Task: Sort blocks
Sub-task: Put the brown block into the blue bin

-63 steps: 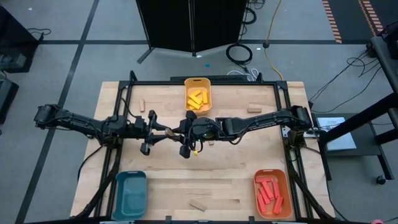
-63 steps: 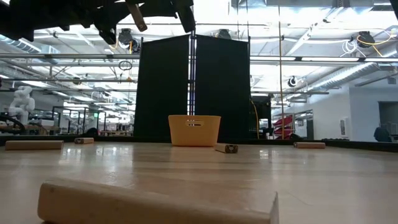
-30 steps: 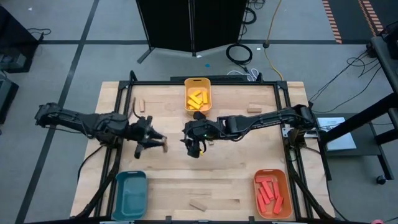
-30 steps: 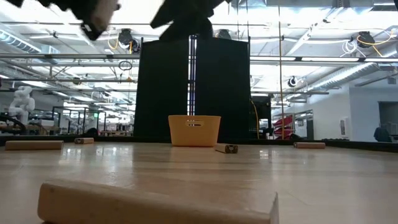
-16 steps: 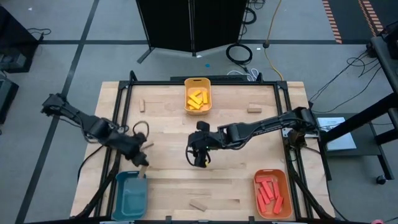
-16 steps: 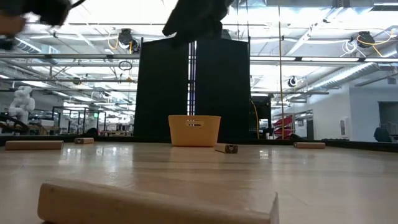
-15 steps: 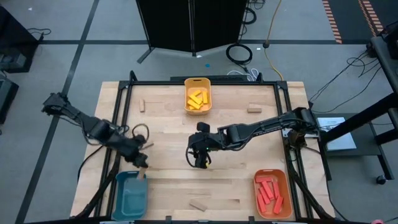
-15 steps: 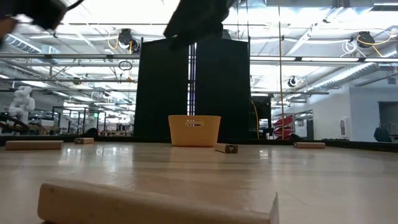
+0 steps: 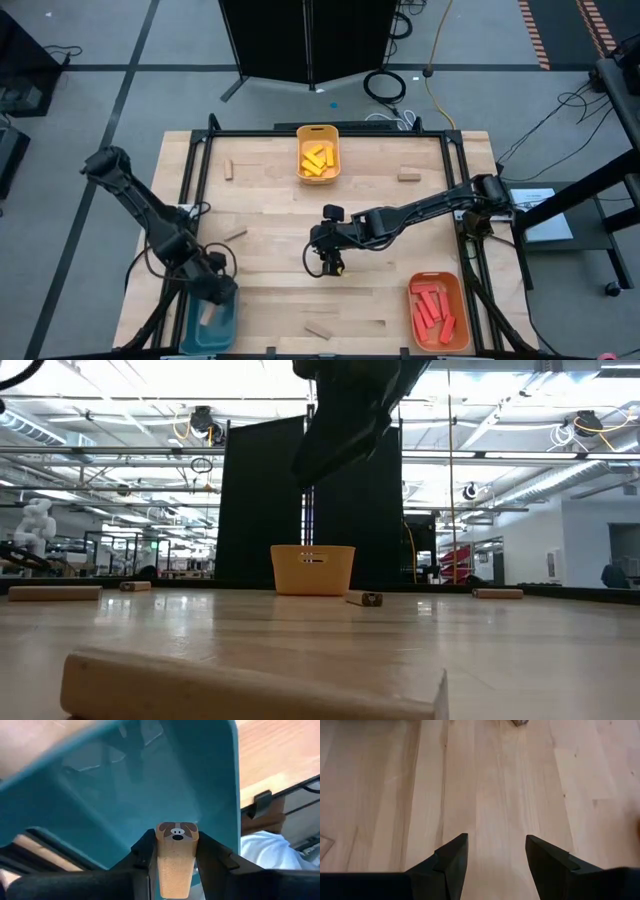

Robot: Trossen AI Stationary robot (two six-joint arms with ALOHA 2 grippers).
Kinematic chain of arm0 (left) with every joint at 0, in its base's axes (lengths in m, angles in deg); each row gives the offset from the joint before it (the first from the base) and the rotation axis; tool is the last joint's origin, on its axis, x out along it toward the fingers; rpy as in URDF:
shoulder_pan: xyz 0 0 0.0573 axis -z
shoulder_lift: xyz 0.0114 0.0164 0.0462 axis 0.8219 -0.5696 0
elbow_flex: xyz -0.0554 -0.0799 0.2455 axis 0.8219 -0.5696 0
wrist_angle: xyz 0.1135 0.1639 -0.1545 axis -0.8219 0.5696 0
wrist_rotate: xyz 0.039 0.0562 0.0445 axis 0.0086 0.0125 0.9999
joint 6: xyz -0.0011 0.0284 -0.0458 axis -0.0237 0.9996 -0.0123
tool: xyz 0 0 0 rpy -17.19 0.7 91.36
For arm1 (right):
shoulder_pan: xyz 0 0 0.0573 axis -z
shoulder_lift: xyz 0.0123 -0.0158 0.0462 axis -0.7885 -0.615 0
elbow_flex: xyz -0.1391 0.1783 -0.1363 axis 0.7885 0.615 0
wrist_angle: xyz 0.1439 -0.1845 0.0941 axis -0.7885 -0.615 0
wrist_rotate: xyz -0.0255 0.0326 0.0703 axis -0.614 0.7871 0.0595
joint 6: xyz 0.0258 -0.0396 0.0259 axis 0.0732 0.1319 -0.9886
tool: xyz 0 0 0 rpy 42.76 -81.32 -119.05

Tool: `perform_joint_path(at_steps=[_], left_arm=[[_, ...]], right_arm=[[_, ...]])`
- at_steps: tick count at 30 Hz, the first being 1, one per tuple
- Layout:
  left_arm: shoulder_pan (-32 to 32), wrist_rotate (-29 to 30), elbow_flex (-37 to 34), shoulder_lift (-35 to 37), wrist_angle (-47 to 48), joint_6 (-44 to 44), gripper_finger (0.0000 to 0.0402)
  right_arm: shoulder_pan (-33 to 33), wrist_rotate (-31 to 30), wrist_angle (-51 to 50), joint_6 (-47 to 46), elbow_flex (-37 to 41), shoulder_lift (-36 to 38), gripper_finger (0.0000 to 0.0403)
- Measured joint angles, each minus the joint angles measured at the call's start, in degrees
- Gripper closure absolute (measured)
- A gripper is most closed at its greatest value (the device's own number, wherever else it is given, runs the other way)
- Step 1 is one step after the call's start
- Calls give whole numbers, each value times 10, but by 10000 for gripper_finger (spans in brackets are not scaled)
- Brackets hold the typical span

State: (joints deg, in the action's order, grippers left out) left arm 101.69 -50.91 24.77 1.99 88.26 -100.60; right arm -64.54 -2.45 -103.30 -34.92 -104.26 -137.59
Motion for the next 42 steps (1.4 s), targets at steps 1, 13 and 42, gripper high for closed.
perform_joint_path(at_steps=[1,13,42], left_arm=[[1,-1,0,-8,-8,-2,305],[1,-20,0,-31,-24,31,244],[-208,474,-13,85,-19,862,236]], right_arm=[[0,0,3,0,1,0,225],[0,0,4,0,0,0,225],[116,-98,-156,-367,0,0,225]])
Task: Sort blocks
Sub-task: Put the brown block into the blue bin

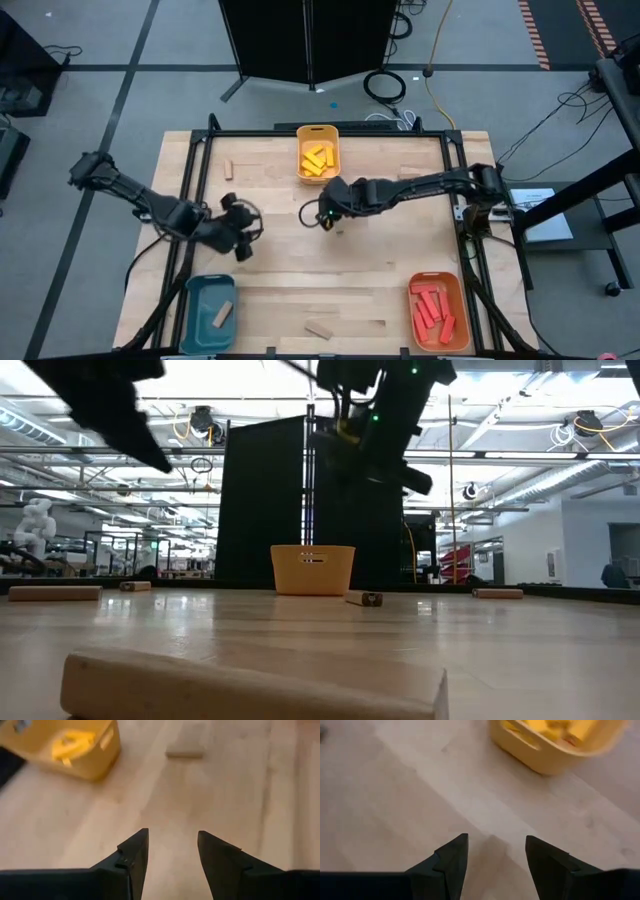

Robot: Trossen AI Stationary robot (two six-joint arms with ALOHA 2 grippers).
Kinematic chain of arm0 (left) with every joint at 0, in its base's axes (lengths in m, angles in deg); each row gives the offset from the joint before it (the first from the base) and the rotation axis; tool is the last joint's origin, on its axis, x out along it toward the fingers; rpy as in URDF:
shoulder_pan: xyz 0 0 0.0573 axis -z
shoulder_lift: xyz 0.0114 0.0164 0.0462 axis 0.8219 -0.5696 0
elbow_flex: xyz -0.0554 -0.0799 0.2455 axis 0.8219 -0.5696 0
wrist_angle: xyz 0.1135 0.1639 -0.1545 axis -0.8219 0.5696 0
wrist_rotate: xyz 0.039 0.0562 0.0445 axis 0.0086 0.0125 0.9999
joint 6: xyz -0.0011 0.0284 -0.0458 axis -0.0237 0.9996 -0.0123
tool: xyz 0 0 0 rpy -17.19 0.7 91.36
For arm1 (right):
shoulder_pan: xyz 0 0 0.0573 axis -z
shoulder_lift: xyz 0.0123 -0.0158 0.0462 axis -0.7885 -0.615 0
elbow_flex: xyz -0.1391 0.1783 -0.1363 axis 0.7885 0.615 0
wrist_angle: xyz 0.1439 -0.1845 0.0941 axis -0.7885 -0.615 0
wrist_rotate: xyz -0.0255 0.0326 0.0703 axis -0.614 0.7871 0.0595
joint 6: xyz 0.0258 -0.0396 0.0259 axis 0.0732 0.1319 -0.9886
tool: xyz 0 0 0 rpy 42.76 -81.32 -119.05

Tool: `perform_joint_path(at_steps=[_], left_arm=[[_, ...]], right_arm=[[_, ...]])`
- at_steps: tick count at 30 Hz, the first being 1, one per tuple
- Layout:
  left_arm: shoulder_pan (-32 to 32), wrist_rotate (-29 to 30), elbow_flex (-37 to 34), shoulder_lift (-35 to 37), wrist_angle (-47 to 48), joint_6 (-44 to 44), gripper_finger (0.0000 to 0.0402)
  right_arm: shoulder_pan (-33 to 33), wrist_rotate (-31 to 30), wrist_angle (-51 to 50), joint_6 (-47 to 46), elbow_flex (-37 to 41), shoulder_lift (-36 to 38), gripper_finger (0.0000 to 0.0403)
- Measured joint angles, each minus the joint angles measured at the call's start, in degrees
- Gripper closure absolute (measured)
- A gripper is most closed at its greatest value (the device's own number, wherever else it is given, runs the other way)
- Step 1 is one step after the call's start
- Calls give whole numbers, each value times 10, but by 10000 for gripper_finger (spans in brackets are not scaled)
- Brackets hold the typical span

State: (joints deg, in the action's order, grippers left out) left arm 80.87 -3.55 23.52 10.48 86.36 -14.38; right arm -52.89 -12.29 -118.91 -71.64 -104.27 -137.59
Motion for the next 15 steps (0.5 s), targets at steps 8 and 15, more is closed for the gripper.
perform_joint_path(at_steps=[8,15], left_arm=[[-111,-103,-43,82,-91,207,236],[-141,-108,-80,240,-171,250,236]], right_arm=[[15,11,-1,-87,0,-36,225],[3,27,1,-94,0,-76,225]])
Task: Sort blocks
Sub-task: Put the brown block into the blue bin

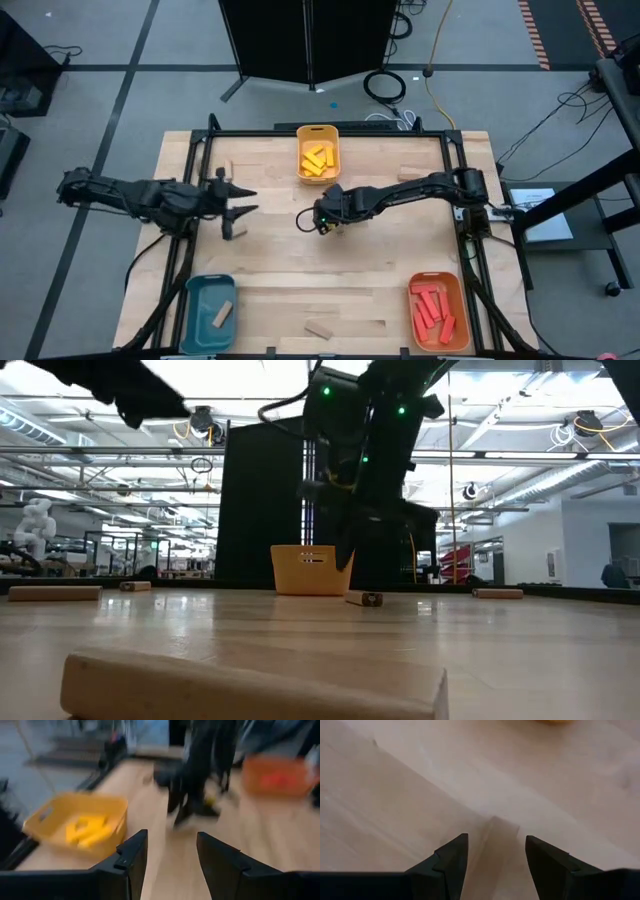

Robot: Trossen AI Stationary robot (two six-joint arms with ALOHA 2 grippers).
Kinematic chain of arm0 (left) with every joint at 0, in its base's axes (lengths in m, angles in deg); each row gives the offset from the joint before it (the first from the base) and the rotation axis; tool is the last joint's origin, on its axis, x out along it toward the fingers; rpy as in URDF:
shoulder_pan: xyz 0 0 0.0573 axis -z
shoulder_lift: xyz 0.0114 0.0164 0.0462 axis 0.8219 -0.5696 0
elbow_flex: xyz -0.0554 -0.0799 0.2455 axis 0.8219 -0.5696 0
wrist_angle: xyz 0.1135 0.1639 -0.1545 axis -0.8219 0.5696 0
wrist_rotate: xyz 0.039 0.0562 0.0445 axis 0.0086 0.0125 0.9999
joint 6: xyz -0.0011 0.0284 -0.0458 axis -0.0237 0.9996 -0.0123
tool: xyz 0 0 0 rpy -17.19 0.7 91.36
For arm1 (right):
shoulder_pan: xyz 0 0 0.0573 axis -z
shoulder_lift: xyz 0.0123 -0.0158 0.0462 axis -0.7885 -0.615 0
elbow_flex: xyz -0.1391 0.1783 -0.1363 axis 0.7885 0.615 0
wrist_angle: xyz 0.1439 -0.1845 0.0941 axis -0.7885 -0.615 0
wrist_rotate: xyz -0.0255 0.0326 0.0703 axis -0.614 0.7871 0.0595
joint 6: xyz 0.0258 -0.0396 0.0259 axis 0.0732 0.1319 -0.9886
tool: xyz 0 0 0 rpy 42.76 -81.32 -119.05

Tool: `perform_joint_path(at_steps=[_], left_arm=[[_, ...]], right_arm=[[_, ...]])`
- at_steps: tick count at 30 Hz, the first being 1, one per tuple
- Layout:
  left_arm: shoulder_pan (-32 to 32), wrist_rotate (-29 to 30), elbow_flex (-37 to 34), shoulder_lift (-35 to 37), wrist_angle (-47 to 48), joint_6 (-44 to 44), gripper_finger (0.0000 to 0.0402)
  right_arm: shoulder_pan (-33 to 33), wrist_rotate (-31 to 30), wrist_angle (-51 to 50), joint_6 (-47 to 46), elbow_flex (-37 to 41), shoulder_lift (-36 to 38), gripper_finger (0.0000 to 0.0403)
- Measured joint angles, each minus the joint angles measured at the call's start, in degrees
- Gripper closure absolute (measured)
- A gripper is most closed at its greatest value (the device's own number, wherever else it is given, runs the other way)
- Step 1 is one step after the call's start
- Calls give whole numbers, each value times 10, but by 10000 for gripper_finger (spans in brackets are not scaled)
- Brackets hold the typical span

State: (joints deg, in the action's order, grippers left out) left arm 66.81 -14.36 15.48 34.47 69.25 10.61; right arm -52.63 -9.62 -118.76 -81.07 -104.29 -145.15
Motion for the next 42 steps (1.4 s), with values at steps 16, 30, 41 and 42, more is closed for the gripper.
perform_joint_path(at_steps=[16,30,41,42], left_arm=[[2,-96,-151,60,-239,-44,236],[2,-97,-197,59,-334,-62,236],[2,-10,-285,19,-561,-139,235],[2,-10,-285,15,-565,-146,235]], right_arm=[[-18,1,3,-33,-2,-65,228],[-18,-21,15,33,-7,-43,360],[-22,132,368,249,-16,15,360],[-21,151,398,262,-16,16,360]])
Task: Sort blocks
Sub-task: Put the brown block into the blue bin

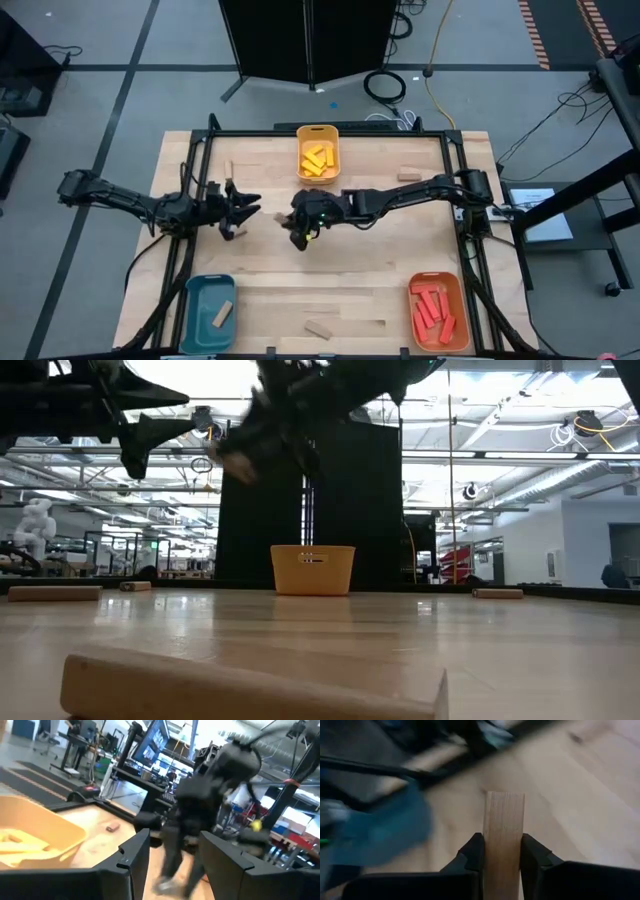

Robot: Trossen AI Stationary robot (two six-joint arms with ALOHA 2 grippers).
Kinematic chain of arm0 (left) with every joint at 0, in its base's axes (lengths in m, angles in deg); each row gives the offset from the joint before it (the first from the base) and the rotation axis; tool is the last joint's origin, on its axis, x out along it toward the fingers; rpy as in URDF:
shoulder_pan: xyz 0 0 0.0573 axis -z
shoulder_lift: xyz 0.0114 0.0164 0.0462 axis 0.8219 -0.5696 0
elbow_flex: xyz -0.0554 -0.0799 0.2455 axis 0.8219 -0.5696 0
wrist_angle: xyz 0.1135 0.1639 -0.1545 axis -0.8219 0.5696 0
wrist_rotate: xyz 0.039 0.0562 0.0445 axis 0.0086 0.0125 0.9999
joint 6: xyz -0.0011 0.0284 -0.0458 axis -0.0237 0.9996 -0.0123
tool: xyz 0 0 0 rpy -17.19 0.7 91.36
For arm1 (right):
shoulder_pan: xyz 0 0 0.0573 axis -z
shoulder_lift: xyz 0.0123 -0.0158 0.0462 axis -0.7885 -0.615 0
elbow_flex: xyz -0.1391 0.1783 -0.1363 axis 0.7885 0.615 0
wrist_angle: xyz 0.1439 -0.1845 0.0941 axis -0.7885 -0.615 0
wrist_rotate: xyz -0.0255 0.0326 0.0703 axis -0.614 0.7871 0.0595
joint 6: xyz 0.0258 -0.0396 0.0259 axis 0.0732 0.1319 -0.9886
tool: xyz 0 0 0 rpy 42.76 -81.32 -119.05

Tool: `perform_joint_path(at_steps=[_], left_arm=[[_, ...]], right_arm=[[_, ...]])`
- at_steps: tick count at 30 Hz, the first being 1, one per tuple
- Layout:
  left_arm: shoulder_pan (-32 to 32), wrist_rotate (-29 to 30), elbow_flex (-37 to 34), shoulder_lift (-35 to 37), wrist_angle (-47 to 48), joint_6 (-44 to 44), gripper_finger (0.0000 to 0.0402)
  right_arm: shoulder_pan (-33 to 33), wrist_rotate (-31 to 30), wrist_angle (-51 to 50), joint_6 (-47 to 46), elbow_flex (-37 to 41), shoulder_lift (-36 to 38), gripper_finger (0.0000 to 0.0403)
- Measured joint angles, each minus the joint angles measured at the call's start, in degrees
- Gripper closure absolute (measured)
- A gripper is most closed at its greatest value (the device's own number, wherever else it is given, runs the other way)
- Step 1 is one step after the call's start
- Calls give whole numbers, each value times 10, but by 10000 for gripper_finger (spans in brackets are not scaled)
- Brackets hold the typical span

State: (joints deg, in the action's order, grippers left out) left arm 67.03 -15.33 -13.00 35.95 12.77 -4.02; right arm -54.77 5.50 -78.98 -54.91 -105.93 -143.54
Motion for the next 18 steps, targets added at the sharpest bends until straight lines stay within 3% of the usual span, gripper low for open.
perform_joint_path(at_steps=[3,7,13,18], left_arm=[[0,-6,0,-15,-11,-17,227],[0,-56,0,-37,-40,-11,219],[0,30,2,-49,-54,-38,218],[0,36,2,-50,-68,-44,218]], right_arm=[[0,44,70,28,0,0,360],[0,48,120,38,0,0,359],[1,55,110,41,0,-1,358],[1,56,113,48,0,-1,358]])
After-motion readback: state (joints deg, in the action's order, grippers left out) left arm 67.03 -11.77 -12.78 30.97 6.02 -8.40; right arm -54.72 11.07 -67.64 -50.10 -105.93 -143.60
